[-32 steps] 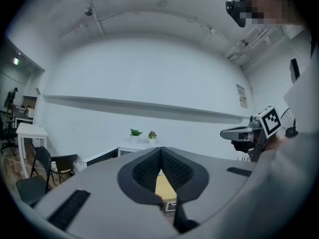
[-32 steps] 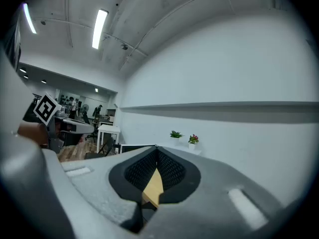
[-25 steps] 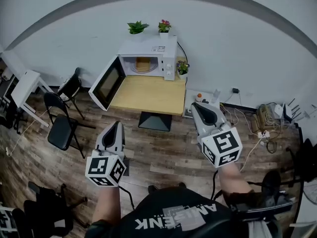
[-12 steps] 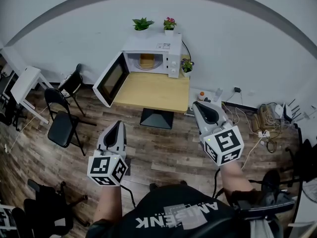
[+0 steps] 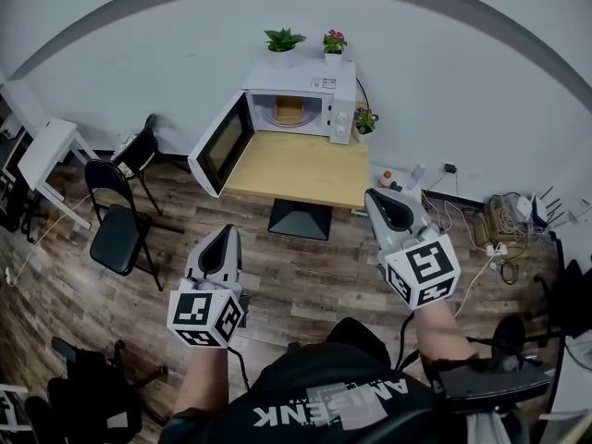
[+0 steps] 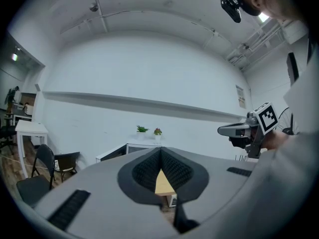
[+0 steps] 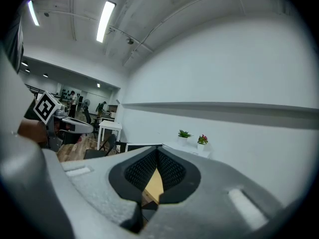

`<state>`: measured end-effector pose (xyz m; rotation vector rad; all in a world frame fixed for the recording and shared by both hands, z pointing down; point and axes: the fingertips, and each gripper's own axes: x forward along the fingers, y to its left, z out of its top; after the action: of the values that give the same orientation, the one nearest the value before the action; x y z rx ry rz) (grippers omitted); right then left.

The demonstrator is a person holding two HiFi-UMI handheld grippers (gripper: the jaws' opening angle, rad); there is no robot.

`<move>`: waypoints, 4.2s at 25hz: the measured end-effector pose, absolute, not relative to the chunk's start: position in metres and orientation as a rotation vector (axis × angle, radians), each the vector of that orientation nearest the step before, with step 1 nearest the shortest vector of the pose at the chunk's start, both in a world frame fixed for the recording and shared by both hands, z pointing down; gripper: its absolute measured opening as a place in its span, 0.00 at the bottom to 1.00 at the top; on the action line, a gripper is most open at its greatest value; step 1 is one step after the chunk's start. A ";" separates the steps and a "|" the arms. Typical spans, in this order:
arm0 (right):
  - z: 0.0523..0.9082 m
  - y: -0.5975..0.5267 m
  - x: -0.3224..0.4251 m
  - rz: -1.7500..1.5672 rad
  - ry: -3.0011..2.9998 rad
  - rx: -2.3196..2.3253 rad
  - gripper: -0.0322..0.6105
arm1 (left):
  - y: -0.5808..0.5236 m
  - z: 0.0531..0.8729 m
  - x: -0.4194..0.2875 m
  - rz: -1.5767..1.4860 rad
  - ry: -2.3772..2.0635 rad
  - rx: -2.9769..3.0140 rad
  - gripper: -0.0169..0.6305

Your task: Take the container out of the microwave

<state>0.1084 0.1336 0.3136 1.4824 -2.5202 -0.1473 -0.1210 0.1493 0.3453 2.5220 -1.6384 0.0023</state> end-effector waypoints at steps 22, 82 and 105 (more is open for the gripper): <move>0.311 -0.065 0.089 -0.191 -2.649 1.274 0.06 | -0.005 0.350 -0.117 0.075 -1.794 2.424 0.03; 0.531 -0.262 -0.101 -0.169 -2.488 0.267 0.36 | -0.210 0.417 -0.205 0.106 -1.792 2.204 0.11; 0.646 -0.472 -0.020 -0.187 -2.143 0.679 0.36 | -0.215 0.411 -0.163 0.044 -1.970 1.999 0.11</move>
<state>-0.0198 -0.4720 0.6457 0.6789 -2.1433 -0.1872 -0.1635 -0.2148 0.4114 1.9985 -1.9698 0.0444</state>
